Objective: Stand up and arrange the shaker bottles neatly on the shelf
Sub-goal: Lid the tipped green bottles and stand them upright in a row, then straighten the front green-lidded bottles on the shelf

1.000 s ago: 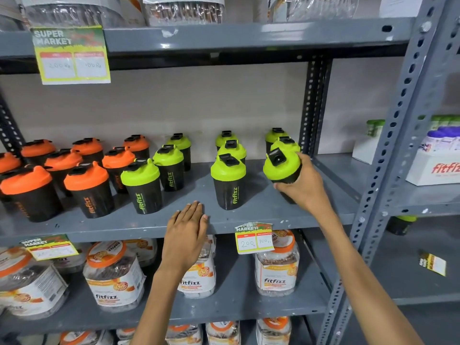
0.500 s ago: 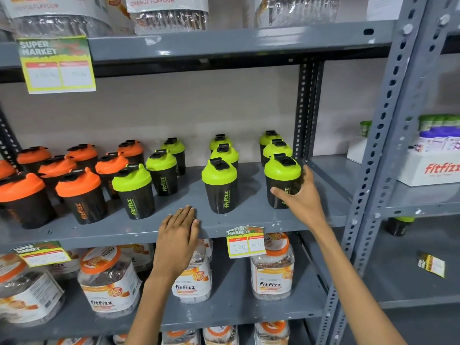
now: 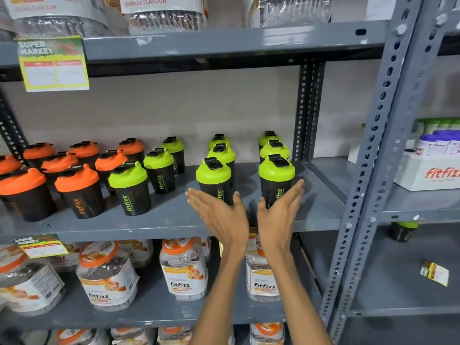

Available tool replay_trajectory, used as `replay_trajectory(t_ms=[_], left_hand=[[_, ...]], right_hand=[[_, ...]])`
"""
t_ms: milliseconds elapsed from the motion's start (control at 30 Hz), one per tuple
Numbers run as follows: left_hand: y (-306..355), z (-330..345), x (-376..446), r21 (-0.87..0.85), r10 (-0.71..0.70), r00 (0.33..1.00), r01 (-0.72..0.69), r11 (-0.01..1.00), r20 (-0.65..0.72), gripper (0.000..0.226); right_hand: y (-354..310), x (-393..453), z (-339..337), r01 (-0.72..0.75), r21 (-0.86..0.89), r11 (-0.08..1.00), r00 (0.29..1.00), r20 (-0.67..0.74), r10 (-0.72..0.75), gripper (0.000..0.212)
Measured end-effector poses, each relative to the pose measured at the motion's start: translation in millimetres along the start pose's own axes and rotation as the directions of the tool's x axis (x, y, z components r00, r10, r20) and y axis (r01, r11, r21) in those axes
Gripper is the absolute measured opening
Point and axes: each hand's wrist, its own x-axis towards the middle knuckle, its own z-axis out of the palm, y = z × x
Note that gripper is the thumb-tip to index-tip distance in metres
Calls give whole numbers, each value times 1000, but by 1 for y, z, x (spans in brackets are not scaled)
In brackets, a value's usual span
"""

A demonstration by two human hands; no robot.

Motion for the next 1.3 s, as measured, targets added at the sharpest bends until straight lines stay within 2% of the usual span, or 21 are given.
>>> replay_trajectory(t_ms=[133, 367, 500, 600, 733, 1300], left_hand=[[5, 17, 14, -5, -59, 997, 59, 998, -39, 116], [-2, 25, 25, -108, -70, 990, 57, 992, -121, 94], [-10, 19, 21, -167, 35, 998, -42, 985, -43, 86], [-15, 15, 18, -163, 120, 992, -114, 980, 25, 83], [-14, 11, 12, -144, 178, 983, -171, 975, 41, 85], [-14, 6, 7, -123, 151, 987, -144, 982, 49, 88]], right_hand=[[-2, 12, 7, -65, -18, 998, 998, 16, 66, 102], [0, 21, 11, -110, 49, 993, 993, 56, 107, 89], [9, 25, 6, -115, 67, 991, 992, 64, 111, 76], [15, 26, -1, -93, 57, 994, 994, 64, 89, 78], [16, 25, -7, -78, 44, 996, 995, 66, 75, 82], [13, 20, -11, -64, 7, 998, 995, 71, 63, 82]])
